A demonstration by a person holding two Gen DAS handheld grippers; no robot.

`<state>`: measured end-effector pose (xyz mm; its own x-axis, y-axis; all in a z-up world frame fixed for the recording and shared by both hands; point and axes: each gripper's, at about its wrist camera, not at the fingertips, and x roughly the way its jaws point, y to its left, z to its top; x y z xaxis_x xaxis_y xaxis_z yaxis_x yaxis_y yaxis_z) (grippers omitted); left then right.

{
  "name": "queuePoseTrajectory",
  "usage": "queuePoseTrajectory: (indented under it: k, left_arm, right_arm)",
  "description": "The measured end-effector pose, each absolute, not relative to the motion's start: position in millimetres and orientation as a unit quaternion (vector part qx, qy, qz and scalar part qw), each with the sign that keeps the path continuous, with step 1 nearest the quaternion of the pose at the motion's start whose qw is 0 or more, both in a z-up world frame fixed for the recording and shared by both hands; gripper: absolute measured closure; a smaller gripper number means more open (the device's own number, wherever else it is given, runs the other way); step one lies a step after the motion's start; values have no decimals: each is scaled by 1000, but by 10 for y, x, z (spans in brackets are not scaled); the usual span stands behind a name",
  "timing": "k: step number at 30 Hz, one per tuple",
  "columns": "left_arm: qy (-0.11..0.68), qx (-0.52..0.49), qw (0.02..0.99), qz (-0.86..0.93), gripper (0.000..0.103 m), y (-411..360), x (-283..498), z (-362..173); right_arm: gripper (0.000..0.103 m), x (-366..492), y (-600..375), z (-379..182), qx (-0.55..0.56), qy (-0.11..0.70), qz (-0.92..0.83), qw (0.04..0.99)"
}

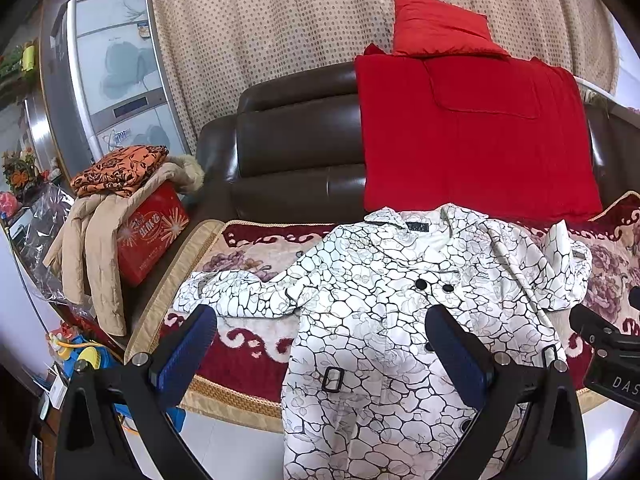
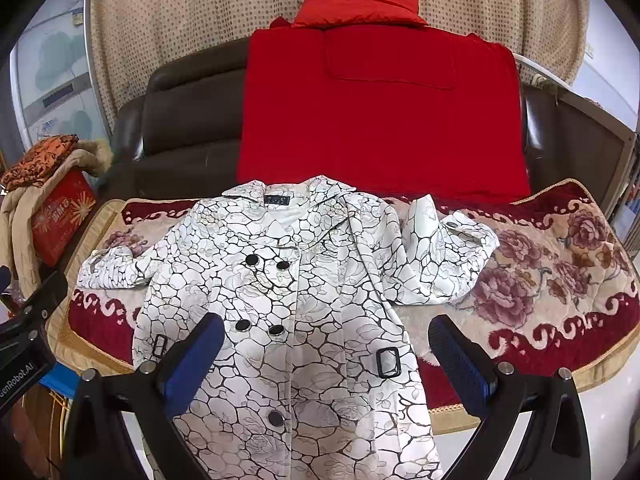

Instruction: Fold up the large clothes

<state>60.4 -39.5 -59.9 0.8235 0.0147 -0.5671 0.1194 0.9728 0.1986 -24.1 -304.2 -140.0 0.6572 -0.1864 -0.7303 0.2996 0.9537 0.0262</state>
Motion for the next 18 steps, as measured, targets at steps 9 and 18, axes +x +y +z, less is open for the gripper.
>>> queuePoseTrajectory:
  k: [9, 18]
  left_arm:
    - [303, 114, 946, -30, 0, -409, 642, -643]
    - [316, 119, 941, -30, 0, -457, 735, -736]
  right_arm:
    - [0, -230, -3018, -1417, 64, 394, -137, 907]
    - [0, -178, -3061, -1485, 66, 400, -138, 904]
